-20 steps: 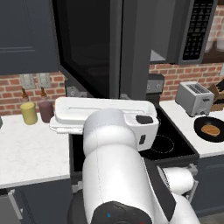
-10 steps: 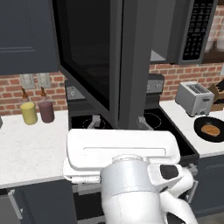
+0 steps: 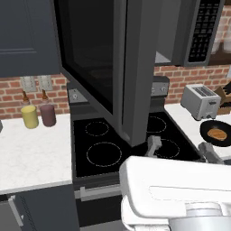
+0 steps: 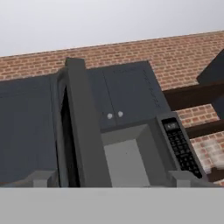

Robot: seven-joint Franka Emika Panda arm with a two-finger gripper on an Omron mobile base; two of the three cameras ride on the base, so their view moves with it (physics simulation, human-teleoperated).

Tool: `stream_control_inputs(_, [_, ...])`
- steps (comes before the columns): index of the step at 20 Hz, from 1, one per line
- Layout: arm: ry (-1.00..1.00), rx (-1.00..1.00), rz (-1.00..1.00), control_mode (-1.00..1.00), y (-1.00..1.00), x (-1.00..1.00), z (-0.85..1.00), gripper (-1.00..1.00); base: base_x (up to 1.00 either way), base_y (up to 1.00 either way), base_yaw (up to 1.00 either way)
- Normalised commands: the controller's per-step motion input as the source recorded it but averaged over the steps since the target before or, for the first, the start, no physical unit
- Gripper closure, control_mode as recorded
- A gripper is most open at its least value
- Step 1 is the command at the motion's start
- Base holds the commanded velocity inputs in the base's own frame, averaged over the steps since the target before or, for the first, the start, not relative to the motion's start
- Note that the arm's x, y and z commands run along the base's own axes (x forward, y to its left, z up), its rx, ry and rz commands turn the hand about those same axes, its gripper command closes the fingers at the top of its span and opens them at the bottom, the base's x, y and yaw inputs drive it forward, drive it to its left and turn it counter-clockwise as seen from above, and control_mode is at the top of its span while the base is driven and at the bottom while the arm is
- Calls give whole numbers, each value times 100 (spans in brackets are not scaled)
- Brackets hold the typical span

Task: Open the microwave, place the bowl with waffle inside the microwave, then close the microwave door and turn it on.

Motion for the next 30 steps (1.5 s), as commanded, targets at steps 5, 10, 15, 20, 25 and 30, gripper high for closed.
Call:
stream_control_inputs(5, [-1, 22, 2, -100, -100, 34, 3, -100, 0, 0, 0])
stream_control_inputs(10, [4, 22, 5, -100, -100, 56, -16, -100, 0, 0, 0])
stream_control_inputs(15, [0, 23, 5, -100, -100, 49, -10, -100, 0, 0, 0])
stream_control_inputs(20, [0, 34, 3, -100, -100, 61, -18, -100, 0, 0, 0])
stream_control_inputs(25, [6, 37, 0, -100, -100, 100, -51, -100, 0, 0, 0])
stream_control_inputs(30, [28, 28, -2, -100, -100, 100, -31, -100, 0, 0, 0])
